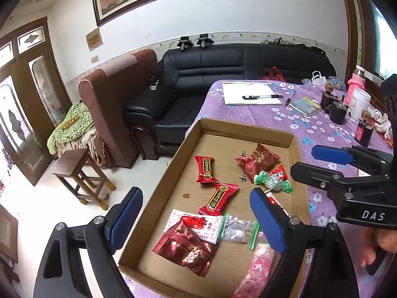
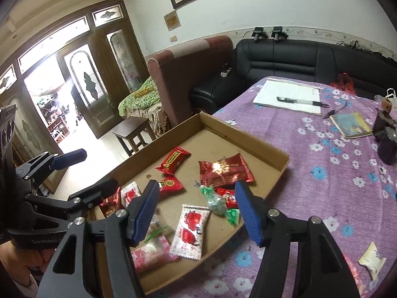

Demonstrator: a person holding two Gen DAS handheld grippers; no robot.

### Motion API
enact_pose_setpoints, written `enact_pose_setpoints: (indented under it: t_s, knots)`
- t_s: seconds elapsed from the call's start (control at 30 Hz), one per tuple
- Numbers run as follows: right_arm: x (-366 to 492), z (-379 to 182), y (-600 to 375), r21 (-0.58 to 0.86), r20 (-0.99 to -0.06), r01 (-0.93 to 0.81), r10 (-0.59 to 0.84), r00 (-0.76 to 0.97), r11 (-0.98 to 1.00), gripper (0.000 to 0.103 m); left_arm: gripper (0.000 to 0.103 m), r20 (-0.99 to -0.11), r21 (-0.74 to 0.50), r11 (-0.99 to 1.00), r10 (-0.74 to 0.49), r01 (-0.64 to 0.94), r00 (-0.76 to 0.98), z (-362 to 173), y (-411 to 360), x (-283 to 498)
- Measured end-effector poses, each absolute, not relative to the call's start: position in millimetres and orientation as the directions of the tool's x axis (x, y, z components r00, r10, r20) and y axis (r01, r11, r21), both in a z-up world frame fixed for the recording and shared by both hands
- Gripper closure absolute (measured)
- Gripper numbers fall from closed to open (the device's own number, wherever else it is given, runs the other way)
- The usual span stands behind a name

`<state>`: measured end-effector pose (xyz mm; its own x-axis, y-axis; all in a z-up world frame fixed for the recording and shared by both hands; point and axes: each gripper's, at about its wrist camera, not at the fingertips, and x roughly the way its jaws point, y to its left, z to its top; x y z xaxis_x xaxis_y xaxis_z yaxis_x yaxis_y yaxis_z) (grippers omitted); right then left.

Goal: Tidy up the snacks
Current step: 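Move both tools back over the pink and cream packets on the table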

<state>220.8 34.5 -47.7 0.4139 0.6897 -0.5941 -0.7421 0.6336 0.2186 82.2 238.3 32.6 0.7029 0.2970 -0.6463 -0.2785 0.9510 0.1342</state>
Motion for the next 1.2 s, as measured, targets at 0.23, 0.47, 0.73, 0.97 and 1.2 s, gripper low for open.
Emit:
enact_pose_setpoints:
  t_s: [0.23, 0.47, 0.73, 0.97, 1.2]
  knots:
    - [218.1, -41.4, 16.2, 0.198, -0.587, -0.724, 0.671, 0.452, 0.661, 0.025, 0.011, -0.640, 0.133, 0.949, 0.301, -0.285, 0.707, 38.5, 233.0, 78.4]
    - [211.4, -35.4, -12.8, 0.168, -0.578, -0.692, 0.639, 0.508, 0.702, 0.012, 0.008, -0.629, 0.123, 0.952, 0.293, -0.280, 0.720, 43.8, 220.1, 73.4]
    - [207.4, -36.5, -48.1, 0.171, -0.579, -0.657, 0.614, 0.536, 0.735, 0.010, 0.004, -0.627, 0.119, 0.955, 0.284, -0.271, 0.725, 45.5, 202.8, 69.9]
    - [200.6, -41.7, -74.7, 0.158, -0.601, -0.635, 0.584, 0.546, 0.756, 0.003, 0.002, -0.633, 0.115, 0.954, 0.286, -0.278, 0.719, 42.3, 181.2, 68.7]
    - [190.0, -42.0, -103.9, 0.136, -0.609, -0.624, 0.562, 0.560, 0.770, 0.002, 0.002, -0.634, 0.123, 0.950, 0.297, -0.286, 0.714, 39.0, 158.3, 66.5]
